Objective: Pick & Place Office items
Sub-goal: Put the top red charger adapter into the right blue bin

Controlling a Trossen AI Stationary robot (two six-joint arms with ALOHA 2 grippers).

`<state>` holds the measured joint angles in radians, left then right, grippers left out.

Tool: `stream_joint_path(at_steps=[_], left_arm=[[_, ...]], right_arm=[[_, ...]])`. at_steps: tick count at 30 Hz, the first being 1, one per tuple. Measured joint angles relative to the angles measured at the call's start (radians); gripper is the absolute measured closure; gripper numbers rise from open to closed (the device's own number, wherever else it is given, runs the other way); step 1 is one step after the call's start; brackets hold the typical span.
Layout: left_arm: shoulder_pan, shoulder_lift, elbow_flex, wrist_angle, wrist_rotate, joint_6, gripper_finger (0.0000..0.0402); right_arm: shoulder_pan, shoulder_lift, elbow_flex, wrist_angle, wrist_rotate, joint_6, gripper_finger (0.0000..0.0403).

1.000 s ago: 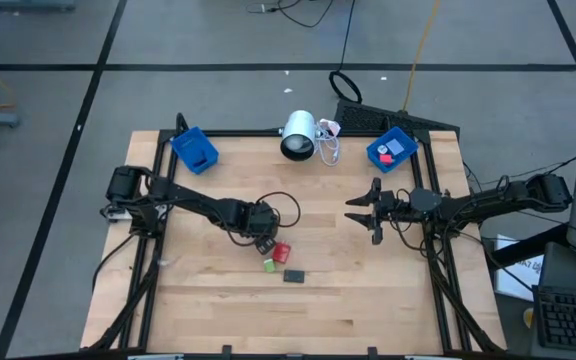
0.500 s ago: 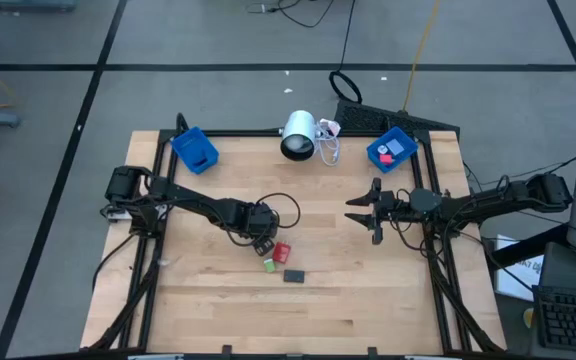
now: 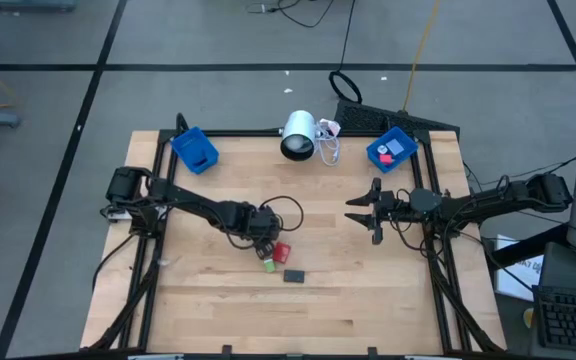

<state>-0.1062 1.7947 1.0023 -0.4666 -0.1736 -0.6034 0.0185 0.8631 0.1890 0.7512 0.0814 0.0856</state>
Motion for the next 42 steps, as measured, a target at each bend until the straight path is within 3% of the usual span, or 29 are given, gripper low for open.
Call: stream_joint_path(at_steps=[13,25,34,38,42], left_arm=[[-0.047,-0.114,-0.001,0.099,-0.003,0.085,0.0189],[-0.119,-0.173,0.001,0.389,0.024,0.210,0.0187],[-0.117,-0.174,0.001,0.550,0.168,0.206,0.0187],[-0.117,-0.173,0.001,0.576,0.257,0.163,0.0185],[-0.117,-0.173,0.002,0.601,0.280,0.156,0.0190]], right_arm=[[0.025,0.000,0.000,0.038,-0.007,0.007,0.0248],[0.091,0.039,0.000,0.138,-0.005,-0.013,0.0248],[0.142,0.202,0.003,0.292,-0.005,-0.146,0.0248],[0.165,0.298,0.054,0.294,-0.004,-0.223,0.0248],[0.194,0.419,0.148,0.292,-0.004,-0.253,0.0242]])
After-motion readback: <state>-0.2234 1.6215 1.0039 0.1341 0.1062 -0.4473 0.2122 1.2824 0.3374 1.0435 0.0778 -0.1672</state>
